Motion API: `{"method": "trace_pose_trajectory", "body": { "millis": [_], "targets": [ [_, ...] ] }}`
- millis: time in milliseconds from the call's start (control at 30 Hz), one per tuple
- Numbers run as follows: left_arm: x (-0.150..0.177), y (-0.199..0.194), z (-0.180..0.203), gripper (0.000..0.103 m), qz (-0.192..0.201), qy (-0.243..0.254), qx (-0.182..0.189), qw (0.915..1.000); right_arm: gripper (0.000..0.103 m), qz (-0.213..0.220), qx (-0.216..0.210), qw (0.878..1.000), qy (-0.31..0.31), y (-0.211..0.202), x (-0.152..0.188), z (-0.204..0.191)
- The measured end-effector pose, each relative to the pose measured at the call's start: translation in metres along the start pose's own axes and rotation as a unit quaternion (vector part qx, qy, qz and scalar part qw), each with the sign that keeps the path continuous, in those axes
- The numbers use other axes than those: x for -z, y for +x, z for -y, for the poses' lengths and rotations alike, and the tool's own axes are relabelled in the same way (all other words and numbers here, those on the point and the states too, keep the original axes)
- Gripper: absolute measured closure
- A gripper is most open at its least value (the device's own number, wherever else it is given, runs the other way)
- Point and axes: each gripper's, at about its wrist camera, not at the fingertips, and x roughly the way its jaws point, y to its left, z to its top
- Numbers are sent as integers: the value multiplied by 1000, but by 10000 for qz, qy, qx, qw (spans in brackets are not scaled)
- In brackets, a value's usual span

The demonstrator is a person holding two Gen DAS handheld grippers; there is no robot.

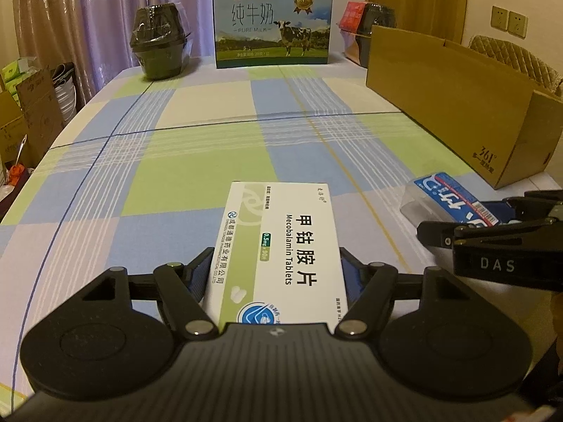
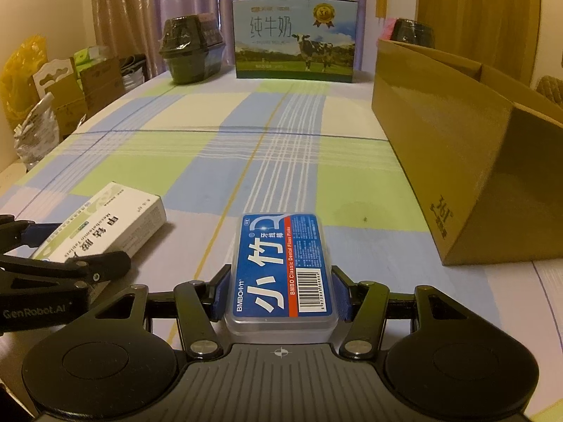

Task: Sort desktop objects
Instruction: 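Carry the tablet box and toothpick case with both grippers to the cardboard box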

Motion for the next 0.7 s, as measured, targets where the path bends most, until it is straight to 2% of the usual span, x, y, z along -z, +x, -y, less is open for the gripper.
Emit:
{"method": "trace_pose_trajectory", "body": {
  "millis": [267, 700],
  "targets": [
    [-7, -12, 6, 36, 85, 15, 17, 10000, 49, 119, 36, 9998, 125, -20, 1, 7],
    [-22, -46, 21, 36, 283, -86, 52, 9995, 49, 576, 106, 9979, 267, -73, -13, 15]
  ]
}}
